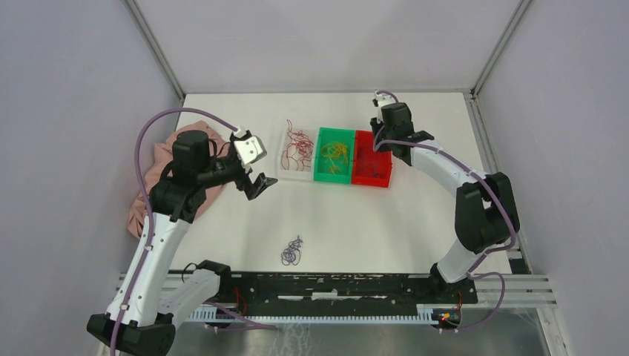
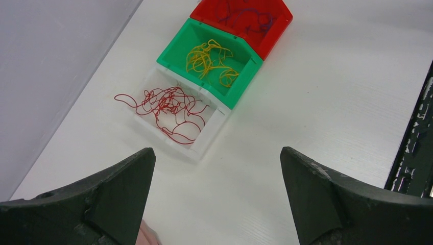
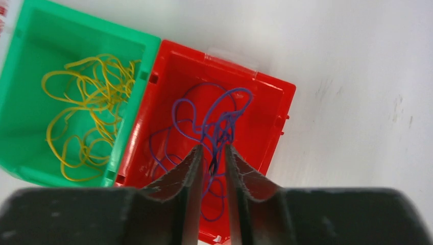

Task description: Untangle the cables

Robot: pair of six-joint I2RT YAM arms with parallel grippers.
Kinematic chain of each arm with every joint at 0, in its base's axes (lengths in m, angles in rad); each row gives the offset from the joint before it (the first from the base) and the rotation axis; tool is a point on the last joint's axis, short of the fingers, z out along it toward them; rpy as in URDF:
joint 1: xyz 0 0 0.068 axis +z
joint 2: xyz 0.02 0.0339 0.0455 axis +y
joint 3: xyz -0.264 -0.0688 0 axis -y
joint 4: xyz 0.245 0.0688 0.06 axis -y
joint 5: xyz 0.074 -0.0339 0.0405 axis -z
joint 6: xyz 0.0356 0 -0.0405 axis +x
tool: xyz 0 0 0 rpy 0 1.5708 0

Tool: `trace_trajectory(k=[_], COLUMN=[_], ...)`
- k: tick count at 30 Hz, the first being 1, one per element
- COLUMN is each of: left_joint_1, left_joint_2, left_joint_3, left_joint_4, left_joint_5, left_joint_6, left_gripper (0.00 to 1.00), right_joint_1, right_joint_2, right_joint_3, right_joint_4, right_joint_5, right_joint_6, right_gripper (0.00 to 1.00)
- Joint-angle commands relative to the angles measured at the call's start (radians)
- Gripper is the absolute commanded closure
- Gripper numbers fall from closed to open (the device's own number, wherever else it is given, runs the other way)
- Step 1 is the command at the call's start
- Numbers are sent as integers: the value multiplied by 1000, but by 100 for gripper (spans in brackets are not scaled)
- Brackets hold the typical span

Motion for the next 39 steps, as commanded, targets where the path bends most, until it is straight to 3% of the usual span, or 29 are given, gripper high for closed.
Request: trace_trajectory(k=[1, 6, 11, 18, 23, 30, 35, 39], left_joint_1=[-4, -3, -3, -2, 0, -1, 0, 0], left_joint_2=[-9, -4, 5, 6, -1, -14, -27, -32], left_joint_3=[46, 48, 53, 40, 32, 28, 37, 39], left_joint_4=[4, 4, 7, 7, 6, -7, -22, -40], left_joint_5=[-13, -22, -26, -58, -95, -83, -88, -94], left_joint_6=[18, 30, 20, -3, -4, 6, 15, 32], left_gripper=[1, 1, 1, 1, 1, 1, 1, 1], right_joint_1=[0, -1, 31, 411, 682, 812, 813, 805], right_joint_2=[6, -83, -175, -211, -143, 43, 169, 154], right_joint_3=[7, -4, -31, -122, -160, -111, -53, -45], right_joint_4=[-24, -25, -22, -4, 20, 26, 23, 55], right_joint_5=[-25, -16, -115, -166, -195, -216, -262, -240], right_joint_6=[68, 85, 103, 93, 99, 122, 141, 150], right_gripper=[64, 46, 44, 42, 38, 39, 46, 82])
